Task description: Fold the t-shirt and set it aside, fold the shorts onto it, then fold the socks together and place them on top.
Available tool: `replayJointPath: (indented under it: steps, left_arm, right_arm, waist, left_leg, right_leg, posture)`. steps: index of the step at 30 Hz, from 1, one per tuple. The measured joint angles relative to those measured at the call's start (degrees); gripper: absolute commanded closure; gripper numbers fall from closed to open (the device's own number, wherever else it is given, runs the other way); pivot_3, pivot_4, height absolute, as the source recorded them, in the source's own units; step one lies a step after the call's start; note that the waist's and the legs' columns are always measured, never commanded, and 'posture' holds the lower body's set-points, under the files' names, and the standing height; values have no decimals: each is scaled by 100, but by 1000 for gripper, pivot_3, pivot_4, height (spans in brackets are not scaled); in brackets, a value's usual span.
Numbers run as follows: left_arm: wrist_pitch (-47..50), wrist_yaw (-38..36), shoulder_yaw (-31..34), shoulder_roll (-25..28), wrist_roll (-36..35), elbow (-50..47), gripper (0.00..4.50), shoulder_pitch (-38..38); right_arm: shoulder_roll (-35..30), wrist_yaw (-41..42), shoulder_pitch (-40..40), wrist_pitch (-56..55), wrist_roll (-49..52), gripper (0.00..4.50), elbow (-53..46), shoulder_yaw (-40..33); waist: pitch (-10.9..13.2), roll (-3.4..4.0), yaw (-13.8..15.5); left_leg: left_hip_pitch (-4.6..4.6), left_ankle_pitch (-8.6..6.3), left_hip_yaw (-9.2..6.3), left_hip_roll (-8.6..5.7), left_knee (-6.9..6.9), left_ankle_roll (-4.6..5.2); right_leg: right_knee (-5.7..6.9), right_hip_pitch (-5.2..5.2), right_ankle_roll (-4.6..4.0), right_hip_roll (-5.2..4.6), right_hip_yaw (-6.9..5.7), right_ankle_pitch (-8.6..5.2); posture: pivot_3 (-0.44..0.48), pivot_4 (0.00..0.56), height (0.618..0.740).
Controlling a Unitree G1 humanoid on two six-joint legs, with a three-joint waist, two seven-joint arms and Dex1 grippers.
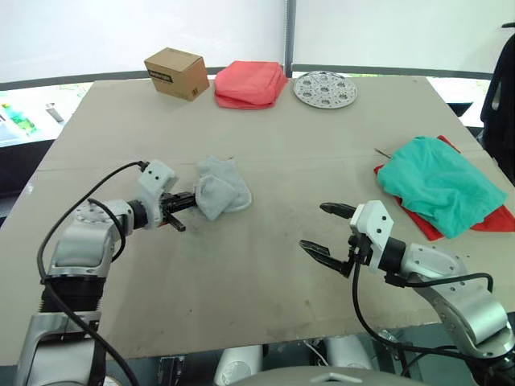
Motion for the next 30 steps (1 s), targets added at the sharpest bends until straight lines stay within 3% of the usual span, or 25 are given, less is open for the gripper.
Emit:
replayJointPath:
  steps: [4, 12, 19, 23, 30]
  left_arm:
    - [-267, -347, 40, 98, -137, -42, 4474, -330]
    - [-991, -1209, -368, 257, -54, 381, 4474, -1942]
    - [-1124, -1866, -946, 224, 197, 1378, 4474, -2289]
    - [-2368, -1941, -1312, 302, 939, 2398, 4474, -2361]
    - [-3105, -2083, -1492, -37, 1235, 3170, 4474, -2467]
  right_arm:
    - [0, -61, 19, 19, 0, 0, 0, 0]
    - [0, -105, 16, 100, 1, 0, -21, 0]
    - [-27, -213, 141, 108, -41, 0, -165, -9]
    - [-33, -291, 291, 109, -107, 0, -261, -12]
    - [-34, -358, 366, 112, -180, 0, -348, -9]
  waist:
    - [0, 0, 4]
    - [-1, 0, -6]
    - [0, 1, -80]
    - [-1, 1, -91]
    - [-1, -2, -31]
  left_leg:
    - [-2, 0, 0, -1, 1, 0]
    - [-4, 0, 4, -11, 3, 0]
    - [-3, 0, 0, -5, 1, 1]
    - [-4, 0, 3, -6, 1, 1]
    - [-10, 0, 2, -6, 8, 1]
  right_leg:
    - [-1, 0, -2, 0, -1, -1]
    - [0, 2, 2, 2, -1, 1]
    - [2, -1, 4, 13, -2, 1]
    - [1, 0, 4, 12, 1, 2]
    - [1, -1, 5, 10, -1, 2]
  posture:
    - [0, 150, 740]
    - [0, 150, 740]
    - [0, 150, 740]
    - [0, 150, 740]
    - [0, 150, 740]
